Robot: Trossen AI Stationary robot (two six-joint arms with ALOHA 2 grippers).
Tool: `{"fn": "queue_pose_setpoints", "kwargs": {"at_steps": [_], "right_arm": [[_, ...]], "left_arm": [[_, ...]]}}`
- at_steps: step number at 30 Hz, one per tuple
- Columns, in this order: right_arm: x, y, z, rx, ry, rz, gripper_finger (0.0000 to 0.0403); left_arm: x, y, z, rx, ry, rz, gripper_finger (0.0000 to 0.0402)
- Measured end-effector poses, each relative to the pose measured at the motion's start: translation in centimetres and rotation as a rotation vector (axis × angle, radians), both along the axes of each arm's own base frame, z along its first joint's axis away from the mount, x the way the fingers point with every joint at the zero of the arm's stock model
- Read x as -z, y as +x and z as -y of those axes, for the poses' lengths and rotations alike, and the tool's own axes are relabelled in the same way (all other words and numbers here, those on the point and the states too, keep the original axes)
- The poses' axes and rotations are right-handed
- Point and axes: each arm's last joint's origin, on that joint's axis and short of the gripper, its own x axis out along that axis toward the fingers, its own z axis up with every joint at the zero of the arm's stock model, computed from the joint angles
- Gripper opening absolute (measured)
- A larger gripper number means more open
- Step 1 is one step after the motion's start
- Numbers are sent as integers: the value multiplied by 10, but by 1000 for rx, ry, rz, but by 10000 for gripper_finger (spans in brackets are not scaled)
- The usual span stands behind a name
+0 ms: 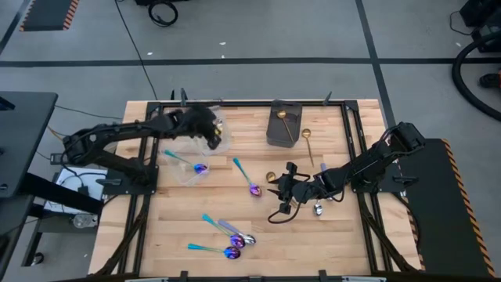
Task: Sort silverware by color (type)
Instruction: Put the purple spoon into the right transparent bin
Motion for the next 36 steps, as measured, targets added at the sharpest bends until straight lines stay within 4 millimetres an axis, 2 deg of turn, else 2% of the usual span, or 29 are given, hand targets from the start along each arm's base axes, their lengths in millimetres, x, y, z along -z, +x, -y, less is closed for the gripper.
{"fn": "queue_pose_setpoints", "kwargs": {"at_steps": [5, 9, 13, 18, 23, 28, 32, 36], "right_arm": [[0, 0, 0, -16, 3, -6, 133], [0, 0, -1, -38, 17, -3, 133], [-1, 1, -1, -41, 17, 1, 133], [-1, 1, -2, -41, 19, 5, 133], [-2, 1, -1, -47, 11, 10, 133], [-3, 3, -1, -51, 8, 27, 133], [-3, 3, -1, -39, 61, 37, 133], [-2, 4, 2, -54, 90, 19, 132]], "left_arm": [[-13, 16, 50, 365, 163, -8, 152], [-12, 25, 96, 601, 173, -1, 149], [-4, 28, 139, 748, 129, -22, 149], [7, 29, 180, 815, 34, -26, 149], [26, 30, 207, 803, -70, -82, 149], [38, 35, 220, 786, -117, -147, 148], [36, 51, 229, 776, -130, -189, 148], [36, 63, 235, 792, -118, -315, 148]]}}
